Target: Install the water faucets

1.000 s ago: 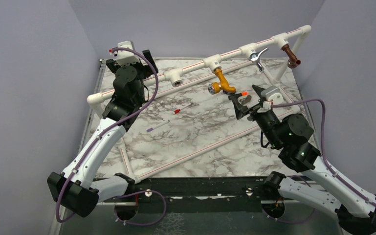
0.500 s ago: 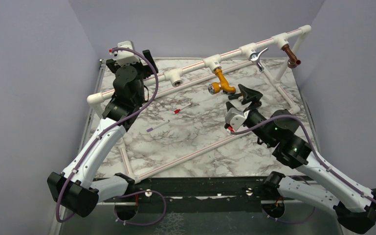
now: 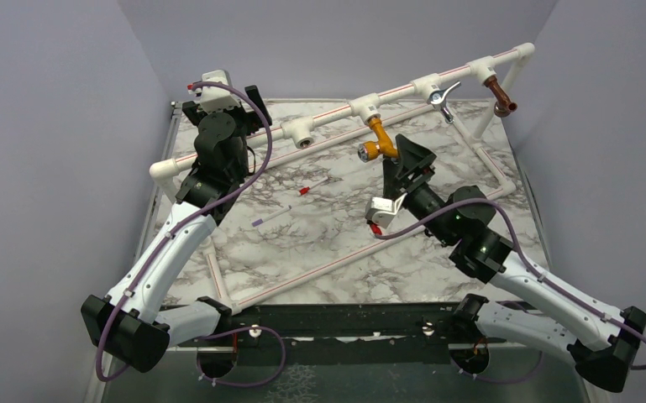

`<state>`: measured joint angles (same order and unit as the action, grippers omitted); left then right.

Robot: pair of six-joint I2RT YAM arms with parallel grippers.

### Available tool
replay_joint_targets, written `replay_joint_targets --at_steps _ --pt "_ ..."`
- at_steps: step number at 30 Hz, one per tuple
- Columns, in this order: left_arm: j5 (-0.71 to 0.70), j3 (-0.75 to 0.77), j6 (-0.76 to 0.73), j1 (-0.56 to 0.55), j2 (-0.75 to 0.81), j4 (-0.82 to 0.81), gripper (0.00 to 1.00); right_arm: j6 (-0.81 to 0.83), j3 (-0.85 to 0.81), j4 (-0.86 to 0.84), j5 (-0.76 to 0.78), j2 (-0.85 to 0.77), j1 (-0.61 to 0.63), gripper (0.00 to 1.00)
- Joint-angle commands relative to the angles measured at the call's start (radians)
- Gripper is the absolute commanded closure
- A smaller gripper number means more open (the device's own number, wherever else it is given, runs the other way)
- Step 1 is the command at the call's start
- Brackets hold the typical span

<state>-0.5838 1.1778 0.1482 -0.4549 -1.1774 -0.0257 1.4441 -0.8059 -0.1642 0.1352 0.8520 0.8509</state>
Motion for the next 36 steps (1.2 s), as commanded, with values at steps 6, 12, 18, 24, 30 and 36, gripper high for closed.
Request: replay_joint_targets --at_steps 6,12,18,24,30,36 --pt "0.061 -0.115 0.021 -0.038 -0.079 0.366 0.01 0.203 0.019 -0.161 -0.005 0.061 -0.001 0.26" --pt "0.062 -0.114 0.021 -0.039 -0.077 0.366 0.01 0.207 0.003 -0.181 -0.005 0.099 0.0 0.32" --pt "0.063 -0.113 0.021 -0.039 -0.074 0.366 0.01 0.196 -0.003 -0.201 -0.01 0.139 -0.001 0.37" --pt "0.064 -0.113 0.022 -0.039 -0.072 0.365 0.01 0.177 -0.015 -0.231 -0.016 0.162 -0.001 0.51" --pt "0.064 -0.113 0.022 -0.039 -0.07 0.366 0.01 0.129 -0.011 -0.251 -0.028 0.169 0.0 0.73" --pt "0.062 -0.113 0.021 -0.039 -0.07 0.366 0.01 -0.024 0.002 -0.311 -0.042 0.166 0.0 0.99"
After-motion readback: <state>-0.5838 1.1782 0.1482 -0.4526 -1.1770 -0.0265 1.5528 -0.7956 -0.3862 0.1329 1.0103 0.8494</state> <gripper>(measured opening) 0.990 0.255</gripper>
